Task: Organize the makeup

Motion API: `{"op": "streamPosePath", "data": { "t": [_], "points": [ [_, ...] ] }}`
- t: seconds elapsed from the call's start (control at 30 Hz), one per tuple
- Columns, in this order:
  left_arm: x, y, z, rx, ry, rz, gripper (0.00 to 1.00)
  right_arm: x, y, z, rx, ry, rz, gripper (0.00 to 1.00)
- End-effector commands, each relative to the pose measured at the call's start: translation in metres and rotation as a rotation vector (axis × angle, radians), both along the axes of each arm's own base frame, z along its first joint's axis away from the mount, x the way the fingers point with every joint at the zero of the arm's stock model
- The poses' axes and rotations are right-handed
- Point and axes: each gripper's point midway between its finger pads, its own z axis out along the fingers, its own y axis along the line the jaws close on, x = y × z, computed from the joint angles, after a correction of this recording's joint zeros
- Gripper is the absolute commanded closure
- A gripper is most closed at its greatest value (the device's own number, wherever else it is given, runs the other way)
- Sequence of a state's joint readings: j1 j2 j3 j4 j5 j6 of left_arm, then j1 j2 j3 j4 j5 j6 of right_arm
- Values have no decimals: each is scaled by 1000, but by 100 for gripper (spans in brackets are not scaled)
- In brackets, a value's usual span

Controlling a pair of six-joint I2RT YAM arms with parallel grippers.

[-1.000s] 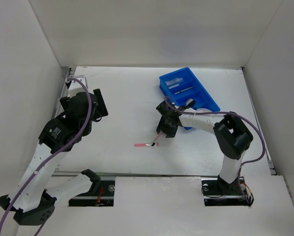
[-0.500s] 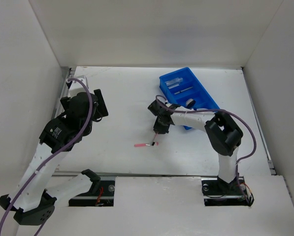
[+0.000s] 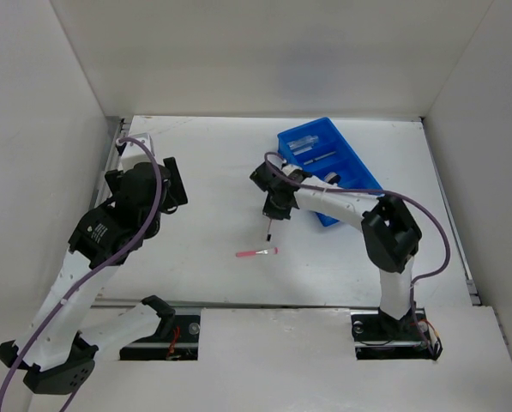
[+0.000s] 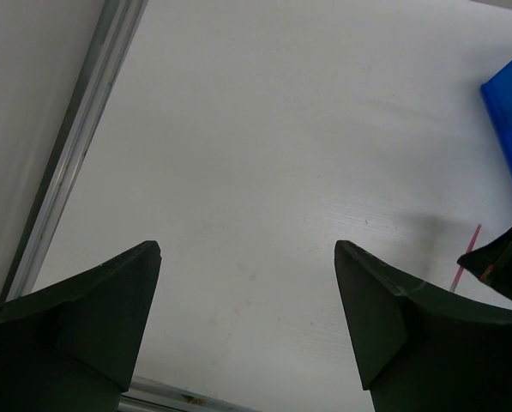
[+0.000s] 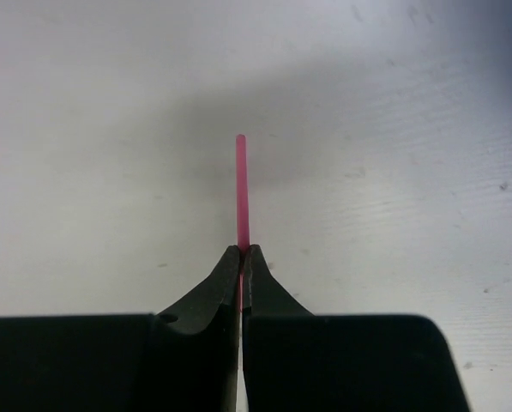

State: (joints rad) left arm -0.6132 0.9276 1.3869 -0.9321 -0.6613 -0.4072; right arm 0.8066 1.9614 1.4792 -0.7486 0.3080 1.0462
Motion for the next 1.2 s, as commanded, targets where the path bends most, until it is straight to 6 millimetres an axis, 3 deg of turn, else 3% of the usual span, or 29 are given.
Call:
{"op": "streamPosePath", "data": {
  "t": [0.0,0.03,0.13,0.2,0.23,0.3,0.33,0.43,0.47,0.57,0.7,0.83,0.93,1.07,1.17],
  "points": [
    [-2,7,6,11,-30,15,20,33,17,98,106,-203,39,100],
    [-2,7,6,11,-30,15,20,47,20,127,151,-260,30,100],
    [-1,6,8,6,-37,15,20,77,16,168,220,-328,14,100],
    [-1,6,8,6,-37,15,20,98,4,173,224,-347,-30,100],
    [-1,6,8,6,-37,15,20,114,-15,179,242,-352,-74,100],
    [-1,6,8,14,-36,11,20,136,-36,178,265,-359,-138,100],
    [-1,6,11,9,-43,11,20,153,-58,175,296,-349,-191,100],
    [-1,6,11,9,-43,11,20,174,-91,164,326,-337,-268,100],
    [-1,6,11,9,-43,11,20,186,-110,160,339,-335,-314,100],
    [1,7,13,22,-43,15,20,202,-140,142,323,-316,-376,100],
    [2,8,15,27,-46,24,20,214,-165,122,304,-291,-438,100],
    [4,7,13,32,-39,24,20,219,-170,97,364,-231,-501,100],
    [6,6,18,26,-47,24,20,227,-167,95,441,-241,-547,100],
    [6,6,18,41,-38,20,20,231,-166,87,456,-233,-575,94],
    [6,7,19,45,-41,27,20,233,-167,86,448,-239,-581,83]
  ]
}}
